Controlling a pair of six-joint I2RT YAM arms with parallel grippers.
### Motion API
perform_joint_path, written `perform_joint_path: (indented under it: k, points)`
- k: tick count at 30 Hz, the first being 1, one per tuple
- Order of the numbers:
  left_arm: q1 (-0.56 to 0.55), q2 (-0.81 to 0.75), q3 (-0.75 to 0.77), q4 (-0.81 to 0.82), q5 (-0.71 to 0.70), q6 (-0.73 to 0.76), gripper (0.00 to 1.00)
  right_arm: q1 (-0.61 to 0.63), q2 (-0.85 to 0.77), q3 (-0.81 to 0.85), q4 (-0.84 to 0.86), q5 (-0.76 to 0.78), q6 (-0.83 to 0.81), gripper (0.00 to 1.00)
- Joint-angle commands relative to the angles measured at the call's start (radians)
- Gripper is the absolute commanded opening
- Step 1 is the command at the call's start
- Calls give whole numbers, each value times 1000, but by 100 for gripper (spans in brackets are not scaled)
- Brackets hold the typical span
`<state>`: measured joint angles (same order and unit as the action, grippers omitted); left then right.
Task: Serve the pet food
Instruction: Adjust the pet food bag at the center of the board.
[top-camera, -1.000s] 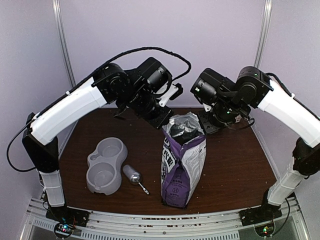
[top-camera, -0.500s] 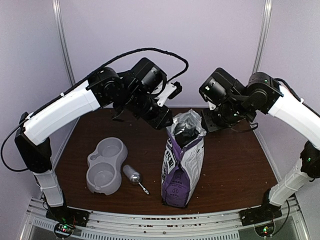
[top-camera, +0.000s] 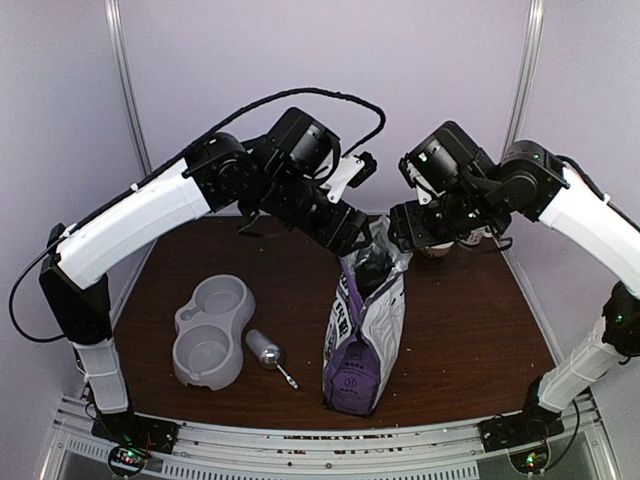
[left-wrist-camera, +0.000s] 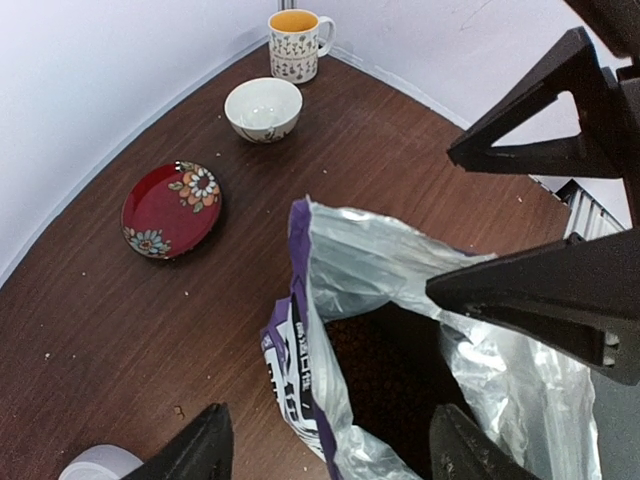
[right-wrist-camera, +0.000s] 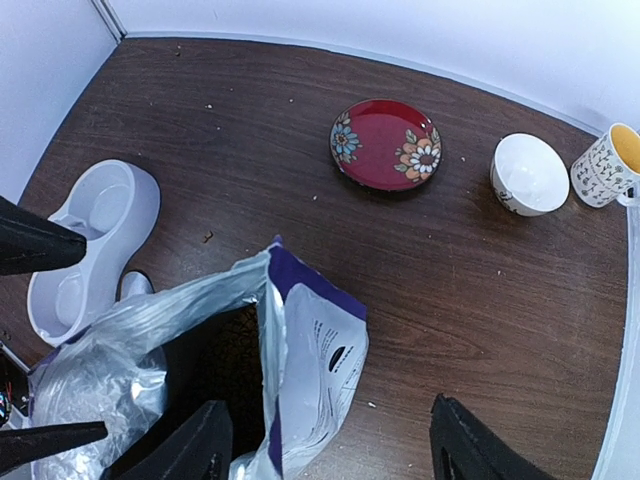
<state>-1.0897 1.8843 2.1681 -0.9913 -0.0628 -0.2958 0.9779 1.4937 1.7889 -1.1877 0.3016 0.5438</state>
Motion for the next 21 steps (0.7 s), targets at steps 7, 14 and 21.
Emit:
perform_joint_path:
  k: [7, 14, 21]
  points:
    - [24, 62, 62, 45, -7, 35, 69, -43, 35, 13, 63, -49, -40, 68]
    - [24, 105, 67, 67, -55, 69, 52, -58, 58, -29, 98, -67, -60, 57]
    - [24, 114, 12, 99, -170, 103, 19, -82, 50, -67, 108, -72, -73, 30]
